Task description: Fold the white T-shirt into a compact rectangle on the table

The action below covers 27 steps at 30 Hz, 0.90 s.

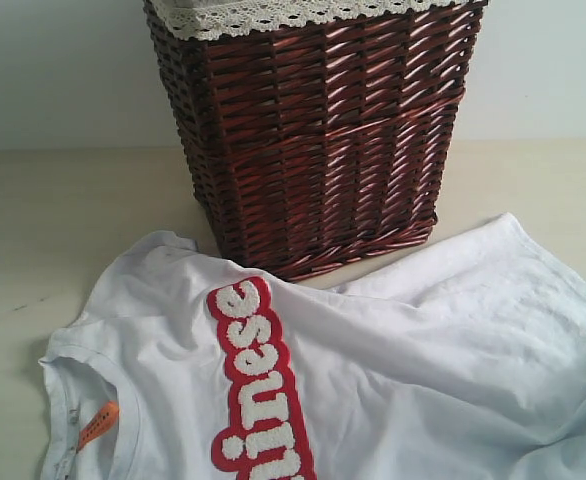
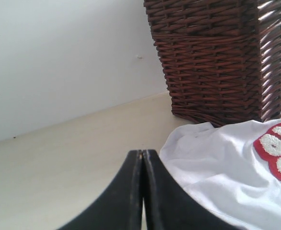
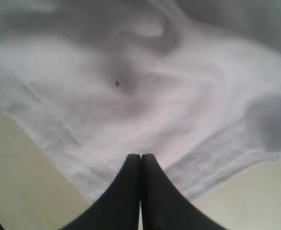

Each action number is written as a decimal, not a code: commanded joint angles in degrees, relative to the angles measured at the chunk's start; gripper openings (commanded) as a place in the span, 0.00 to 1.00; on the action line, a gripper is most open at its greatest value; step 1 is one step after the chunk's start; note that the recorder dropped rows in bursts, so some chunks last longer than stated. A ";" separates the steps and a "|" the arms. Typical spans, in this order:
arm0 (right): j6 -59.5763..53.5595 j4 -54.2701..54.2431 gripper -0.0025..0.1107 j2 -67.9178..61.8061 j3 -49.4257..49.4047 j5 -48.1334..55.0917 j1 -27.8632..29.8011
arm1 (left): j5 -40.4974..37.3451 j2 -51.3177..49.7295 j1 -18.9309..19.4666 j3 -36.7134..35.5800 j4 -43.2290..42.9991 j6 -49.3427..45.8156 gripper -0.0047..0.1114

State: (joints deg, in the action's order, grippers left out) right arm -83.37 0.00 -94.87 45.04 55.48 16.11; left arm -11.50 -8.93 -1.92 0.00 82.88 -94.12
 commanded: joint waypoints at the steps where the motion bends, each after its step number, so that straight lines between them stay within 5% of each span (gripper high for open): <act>1: -0.29 0.00 0.02 -2.69 -0.12 0.31 3.30 | 0.02 0.44 0.23 0.00 0.44 0.06 0.05; 19: 10.56 18.57 0.02 -7.02 -10.85 5.42 4.72 | 0.02 0.44 0.23 0.00 0.44 0.06 0.05; 27: 6.10 15.75 0.02 5.03 -10.75 6.62 4.72 | 0.02 0.44 0.23 0.00 0.44 0.06 0.05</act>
State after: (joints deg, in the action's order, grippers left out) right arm -73.39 17.48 -94.97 34.21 62.09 20.46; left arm -11.50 -8.93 -1.92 0.00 82.88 -94.12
